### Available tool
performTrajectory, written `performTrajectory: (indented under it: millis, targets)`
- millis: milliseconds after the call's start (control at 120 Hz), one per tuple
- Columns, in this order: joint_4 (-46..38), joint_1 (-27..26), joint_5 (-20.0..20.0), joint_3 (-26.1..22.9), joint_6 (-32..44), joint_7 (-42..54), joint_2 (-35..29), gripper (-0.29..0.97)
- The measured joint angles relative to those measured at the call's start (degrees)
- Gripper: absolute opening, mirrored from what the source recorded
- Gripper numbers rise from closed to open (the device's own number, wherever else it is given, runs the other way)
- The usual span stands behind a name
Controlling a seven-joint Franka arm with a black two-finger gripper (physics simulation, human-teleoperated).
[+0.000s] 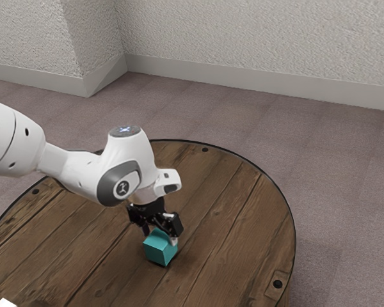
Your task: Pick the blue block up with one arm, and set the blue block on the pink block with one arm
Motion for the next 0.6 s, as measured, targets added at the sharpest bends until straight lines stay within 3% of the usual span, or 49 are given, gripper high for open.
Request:
performTrajectory:
  millis: [375, 600]
  targets:
    - [-0.65, -0.05, -0.03, 0.02, 1.50, 0.05, 0.68, 0.66]
    - [-1.03, -0.06, -0.03, 0.03, 2.04, 0.09, 0.70, 0.57]
